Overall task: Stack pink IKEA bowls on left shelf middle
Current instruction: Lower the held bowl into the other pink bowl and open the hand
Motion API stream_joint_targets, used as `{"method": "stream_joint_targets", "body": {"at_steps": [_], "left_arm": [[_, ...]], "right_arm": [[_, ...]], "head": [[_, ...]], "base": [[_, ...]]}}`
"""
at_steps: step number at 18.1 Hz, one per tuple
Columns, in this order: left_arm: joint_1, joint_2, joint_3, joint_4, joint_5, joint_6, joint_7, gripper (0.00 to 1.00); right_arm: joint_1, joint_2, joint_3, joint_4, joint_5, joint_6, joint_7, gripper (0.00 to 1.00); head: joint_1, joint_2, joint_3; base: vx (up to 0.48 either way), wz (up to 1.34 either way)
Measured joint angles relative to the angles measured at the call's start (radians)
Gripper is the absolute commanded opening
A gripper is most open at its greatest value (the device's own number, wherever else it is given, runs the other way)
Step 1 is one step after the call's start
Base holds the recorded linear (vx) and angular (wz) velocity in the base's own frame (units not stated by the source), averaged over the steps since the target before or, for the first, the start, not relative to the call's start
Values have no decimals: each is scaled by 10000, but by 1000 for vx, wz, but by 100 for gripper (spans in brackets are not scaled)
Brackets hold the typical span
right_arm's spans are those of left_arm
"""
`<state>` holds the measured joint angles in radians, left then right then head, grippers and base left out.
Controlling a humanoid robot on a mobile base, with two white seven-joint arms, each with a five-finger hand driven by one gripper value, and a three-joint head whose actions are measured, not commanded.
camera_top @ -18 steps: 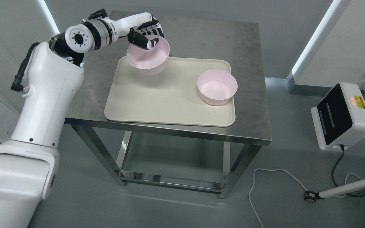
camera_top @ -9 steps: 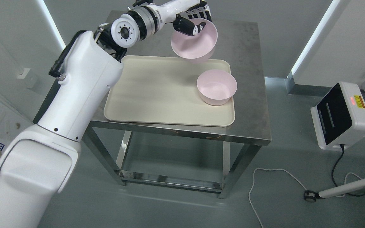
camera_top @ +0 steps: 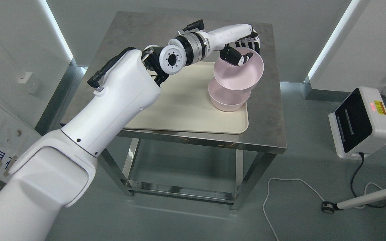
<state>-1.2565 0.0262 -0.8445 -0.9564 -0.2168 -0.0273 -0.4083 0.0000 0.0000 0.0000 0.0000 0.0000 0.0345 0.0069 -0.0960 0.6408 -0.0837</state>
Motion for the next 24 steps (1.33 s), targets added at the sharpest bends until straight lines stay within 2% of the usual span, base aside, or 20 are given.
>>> {"method": "stream_joint_targets", "body": {"at_steps": [6,8,18,19,21,24], "left_arm": [[-85,-117,-725,328,193,19,71,1],[-168,-140,-770,501,219,27,74,1],[-373,-213,-657,1404,175,-75,84,4],[-380,-216,-651,1479,169,-75,113,11],[-391,-226,-629,1614,161,-75,118,44],[-401,-235,-598,1767,79,-75,119,58]], "right_arm": [[0,0,0,0,13,0,0,100],[0,0,0,0,555,0,0,100],[0,0,0,0,77,0,0,100],[0,0,0,0,65,0,0,100],[0,0,0,0,44,1,0,100],[0,0,0,0,26,1,0,100]], "head": [[0,0,0],[0,0,0],[0,0,0],[0,0,0],[0,0,0],[0,0,0]], "base": [[0,0],[0,0],[0,0],[0,0],[0,0],[0,0]]}}
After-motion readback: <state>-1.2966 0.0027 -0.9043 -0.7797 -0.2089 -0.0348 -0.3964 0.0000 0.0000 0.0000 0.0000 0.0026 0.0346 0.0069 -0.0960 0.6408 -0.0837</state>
